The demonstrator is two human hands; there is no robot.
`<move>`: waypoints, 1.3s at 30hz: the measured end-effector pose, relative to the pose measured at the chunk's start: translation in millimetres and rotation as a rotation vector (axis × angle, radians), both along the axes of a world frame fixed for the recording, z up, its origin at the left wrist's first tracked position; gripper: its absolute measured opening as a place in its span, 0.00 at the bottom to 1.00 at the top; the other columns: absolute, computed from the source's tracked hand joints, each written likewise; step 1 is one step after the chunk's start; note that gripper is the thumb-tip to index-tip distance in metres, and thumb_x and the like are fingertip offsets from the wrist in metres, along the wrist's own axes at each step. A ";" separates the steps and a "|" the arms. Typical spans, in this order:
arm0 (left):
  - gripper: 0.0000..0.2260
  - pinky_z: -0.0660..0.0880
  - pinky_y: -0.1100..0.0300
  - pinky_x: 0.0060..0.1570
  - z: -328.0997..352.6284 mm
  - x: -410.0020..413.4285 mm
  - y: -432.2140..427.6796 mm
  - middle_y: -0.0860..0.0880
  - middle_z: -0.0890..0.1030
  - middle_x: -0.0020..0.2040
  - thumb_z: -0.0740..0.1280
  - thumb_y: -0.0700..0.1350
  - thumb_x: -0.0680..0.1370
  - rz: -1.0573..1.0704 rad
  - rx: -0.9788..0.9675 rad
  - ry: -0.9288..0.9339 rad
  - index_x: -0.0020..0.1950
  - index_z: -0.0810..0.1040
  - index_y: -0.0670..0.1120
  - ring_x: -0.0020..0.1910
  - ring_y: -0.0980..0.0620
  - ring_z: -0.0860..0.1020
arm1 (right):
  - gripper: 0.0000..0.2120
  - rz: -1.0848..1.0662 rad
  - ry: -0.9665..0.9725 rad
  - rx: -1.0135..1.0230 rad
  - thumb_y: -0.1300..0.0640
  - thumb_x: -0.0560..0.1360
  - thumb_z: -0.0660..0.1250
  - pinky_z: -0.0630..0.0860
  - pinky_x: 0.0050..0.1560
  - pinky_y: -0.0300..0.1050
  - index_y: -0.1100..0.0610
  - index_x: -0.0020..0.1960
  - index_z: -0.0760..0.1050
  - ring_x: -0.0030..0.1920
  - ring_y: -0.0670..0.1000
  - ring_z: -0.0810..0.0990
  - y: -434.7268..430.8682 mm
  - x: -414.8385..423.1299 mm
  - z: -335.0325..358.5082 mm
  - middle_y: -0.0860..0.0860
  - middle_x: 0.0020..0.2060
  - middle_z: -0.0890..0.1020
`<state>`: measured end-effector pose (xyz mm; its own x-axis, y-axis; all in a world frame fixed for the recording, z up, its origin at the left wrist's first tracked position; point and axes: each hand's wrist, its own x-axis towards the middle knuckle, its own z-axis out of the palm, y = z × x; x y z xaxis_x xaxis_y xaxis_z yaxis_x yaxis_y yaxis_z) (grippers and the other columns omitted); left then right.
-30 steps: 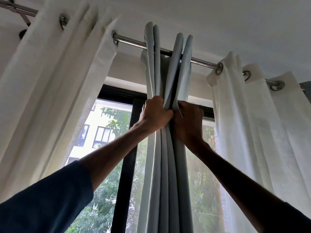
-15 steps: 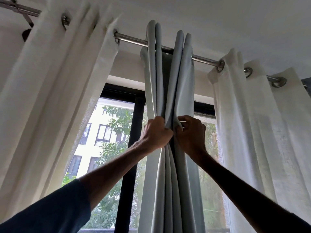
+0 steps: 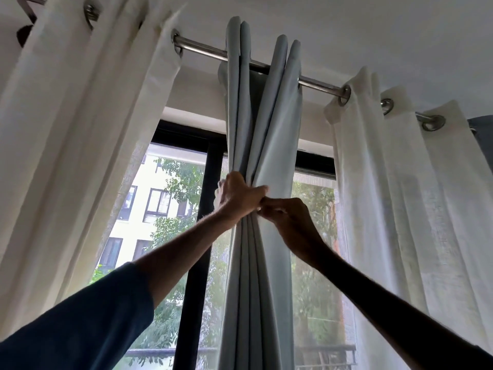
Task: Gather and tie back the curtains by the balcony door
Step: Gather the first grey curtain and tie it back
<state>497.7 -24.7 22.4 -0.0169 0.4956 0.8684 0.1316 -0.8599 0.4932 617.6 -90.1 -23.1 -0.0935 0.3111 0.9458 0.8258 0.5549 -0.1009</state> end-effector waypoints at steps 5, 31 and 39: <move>0.18 0.64 0.59 0.37 -1.3 -1.2 -0.7 0.48 0.73 0.45 0.76 0.52 0.69 0.009 -0.011 0.019 0.47 0.71 0.45 0.45 0.50 0.69 | 0.09 0.102 0.180 0.100 0.67 0.76 0.71 0.85 0.48 0.54 0.60 0.53 0.86 0.45 0.50 0.88 1.1 20.9 4.8 0.52 0.45 0.88; 0.26 0.75 0.52 0.61 -11.3 -49.2 3.2 0.45 0.79 0.61 0.74 0.54 0.71 0.065 0.185 0.289 0.65 0.76 0.43 0.61 0.45 0.76 | 0.32 0.645 0.569 -0.579 0.40 0.72 0.72 0.81 0.56 0.49 0.60 0.67 0.78 0.59 0.56 0.83 63.7 35.3 14.5 0.58 0.62 0.83; 0.17 0.73 0.51 0.49 -59.7 -32.3 -25.4 0.40 0.77 0.53 0.71 0.47 0.75 0.304 0.277 0.318 0.60 0.74 0.41 0.55 0.39 0.76 | 0.14 0.572 0.530 -0.506 0.51 0.73 0.72 0.82 0.42 0.42 0.60 0.52 0.83 0.44 0.52 0.87 47.2 37.3 -23.4 0.55 0.46 0.88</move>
<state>465.4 -50.1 -37.3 0.1615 0.2597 0.9521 0.5019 -0.8523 0.1473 654.9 -42.9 -46.5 0.0457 0.7384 0.6728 0.2173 0.6500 -0.7282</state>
